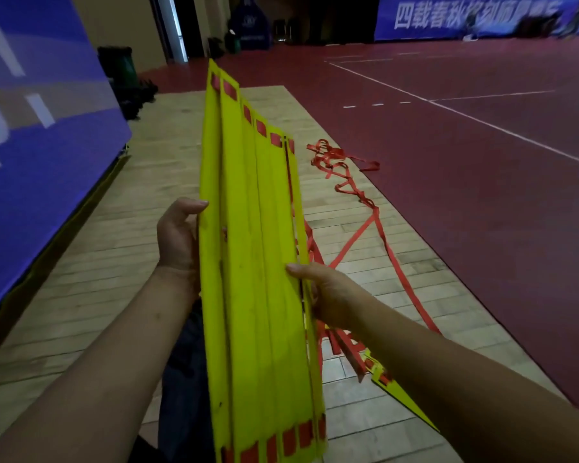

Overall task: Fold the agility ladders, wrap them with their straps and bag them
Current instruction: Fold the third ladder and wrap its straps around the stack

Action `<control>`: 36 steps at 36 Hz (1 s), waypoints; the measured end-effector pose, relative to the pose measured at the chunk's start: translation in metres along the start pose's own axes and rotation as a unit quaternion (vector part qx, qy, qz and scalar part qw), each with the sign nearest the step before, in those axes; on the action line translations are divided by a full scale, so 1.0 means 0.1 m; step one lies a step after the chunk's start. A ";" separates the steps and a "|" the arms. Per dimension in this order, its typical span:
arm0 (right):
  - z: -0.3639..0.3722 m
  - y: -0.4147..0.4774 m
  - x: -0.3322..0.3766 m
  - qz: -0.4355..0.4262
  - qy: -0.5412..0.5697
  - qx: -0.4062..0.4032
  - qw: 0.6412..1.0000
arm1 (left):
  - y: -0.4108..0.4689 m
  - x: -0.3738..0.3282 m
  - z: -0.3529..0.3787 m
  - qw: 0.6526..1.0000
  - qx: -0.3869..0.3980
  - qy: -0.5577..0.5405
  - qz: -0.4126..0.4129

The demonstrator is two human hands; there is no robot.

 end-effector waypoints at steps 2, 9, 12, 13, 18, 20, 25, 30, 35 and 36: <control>-0.13 -0.01 0.13 -0.021 -0.014 -0.040 0.999 | 0.01 0.07 0.04 0.998 0.043 0.013 -0.036; -0.42 -0.20 0.66 -0.104 -0.076 -0.141 0.982 | 0.34 0.38 -0.78 0.937 -0.105 0.325 -0.073; -0.48 -0.28 0.80 -0.131 -0.095 -0.165 0.973 | 0.37 0.65 -1.13 0.918 -0.141 0.343 -0.143; -0.46 -0.30 0.83 -0.133 -0.097 -0.166 0.972 | 0.36 0.75 -1.19 0.916 -0.141 0.337 -0.168; -0.27 -0.37 0.89 -0.131 -0.054 -0.095 0.985 | 0.28 1.01 -1.11 0.927 -0.142 0.251 -0.241; -0.20 -0.38 0.89 -0.119 -0.015 -0.048 0.992 | 0.25 1.05 -1.05 0.933 -0.135 0.214 -0.255; -0.19 -0.42 0.89 -0.096 0.061 0.063 0.991 | 0.24 1.09 -0.85 0.962 -0.092 0.098 -0.236; -0.40 -0.35 0.83 -0.078 0.070 0.056 0.993 | 0.33 1.09 -0.60 0.977 -0.075 0.006 -0.201; -0.41 -0.38 0.82 -0.059 0.091 0.007 0.994 | 0.23 1.31 -0.43 0.970 -0.046 0.000 -0.238; -0.38 -0.39 0.81 -0.054 0.090 0.007 0.994 | 0.22 1.32 -0.39 0.970 -0.042 0.003 -0.238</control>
Point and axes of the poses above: each hand's wrist, its own y-axis towards the middle knuckle, its own z-axis out of the palm, x = y × z, the point moved 8 cm from there along y, towards the middle knuckle, and after that the axes turned 1 degree about -x, right-handed, at the moved point
